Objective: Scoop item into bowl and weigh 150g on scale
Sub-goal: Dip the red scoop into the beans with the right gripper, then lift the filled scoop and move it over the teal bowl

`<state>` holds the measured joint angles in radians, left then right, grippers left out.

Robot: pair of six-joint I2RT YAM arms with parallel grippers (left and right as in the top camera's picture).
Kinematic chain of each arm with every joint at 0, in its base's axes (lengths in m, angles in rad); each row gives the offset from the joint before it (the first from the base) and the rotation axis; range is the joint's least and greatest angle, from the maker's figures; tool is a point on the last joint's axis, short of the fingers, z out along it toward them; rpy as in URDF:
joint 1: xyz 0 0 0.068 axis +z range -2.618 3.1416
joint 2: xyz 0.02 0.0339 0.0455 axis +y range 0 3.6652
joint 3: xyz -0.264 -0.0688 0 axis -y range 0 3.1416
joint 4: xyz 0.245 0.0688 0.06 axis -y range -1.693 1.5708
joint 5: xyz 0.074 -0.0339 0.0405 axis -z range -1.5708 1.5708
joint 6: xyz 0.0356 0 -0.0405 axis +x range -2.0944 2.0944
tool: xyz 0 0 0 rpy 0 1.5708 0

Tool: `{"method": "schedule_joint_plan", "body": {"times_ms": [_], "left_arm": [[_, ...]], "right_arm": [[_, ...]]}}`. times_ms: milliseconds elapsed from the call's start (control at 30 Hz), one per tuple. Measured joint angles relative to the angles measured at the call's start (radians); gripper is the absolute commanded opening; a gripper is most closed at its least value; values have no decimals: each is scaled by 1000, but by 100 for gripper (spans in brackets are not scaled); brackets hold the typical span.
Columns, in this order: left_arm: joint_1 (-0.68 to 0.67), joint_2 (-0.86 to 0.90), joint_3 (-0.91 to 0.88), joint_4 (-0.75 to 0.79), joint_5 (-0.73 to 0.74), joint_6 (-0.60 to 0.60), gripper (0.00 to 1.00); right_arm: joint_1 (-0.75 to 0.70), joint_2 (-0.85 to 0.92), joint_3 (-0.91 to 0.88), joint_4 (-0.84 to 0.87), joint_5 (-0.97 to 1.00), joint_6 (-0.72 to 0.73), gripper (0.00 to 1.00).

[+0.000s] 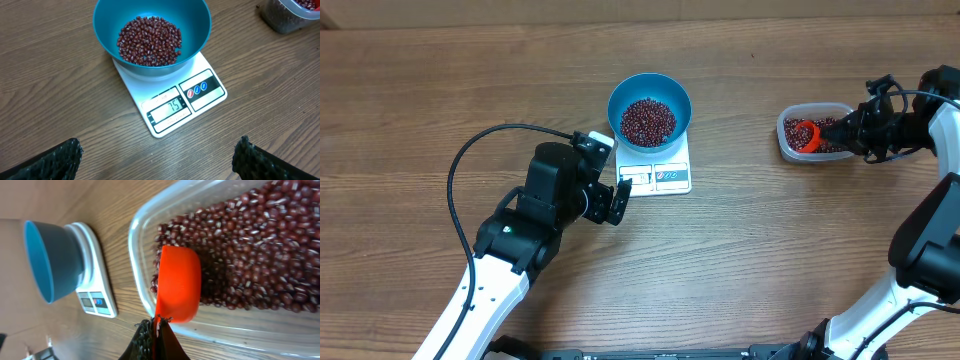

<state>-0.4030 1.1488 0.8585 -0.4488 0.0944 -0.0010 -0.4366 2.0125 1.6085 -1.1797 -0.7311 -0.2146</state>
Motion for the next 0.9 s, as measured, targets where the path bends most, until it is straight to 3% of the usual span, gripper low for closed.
{"method": "schedule_joint_plan", "body": {"times_ms": [500, 900], "left_arm": [[0, 0, 0, 0, 0, 0, 100], [0, 0, 0, 0, 0, 0, 100]], "right_arm": [[-174, 1, 0, -39, -216, -60, 4], [-166, 1, 0, -50, -428, -111, 4]]}}
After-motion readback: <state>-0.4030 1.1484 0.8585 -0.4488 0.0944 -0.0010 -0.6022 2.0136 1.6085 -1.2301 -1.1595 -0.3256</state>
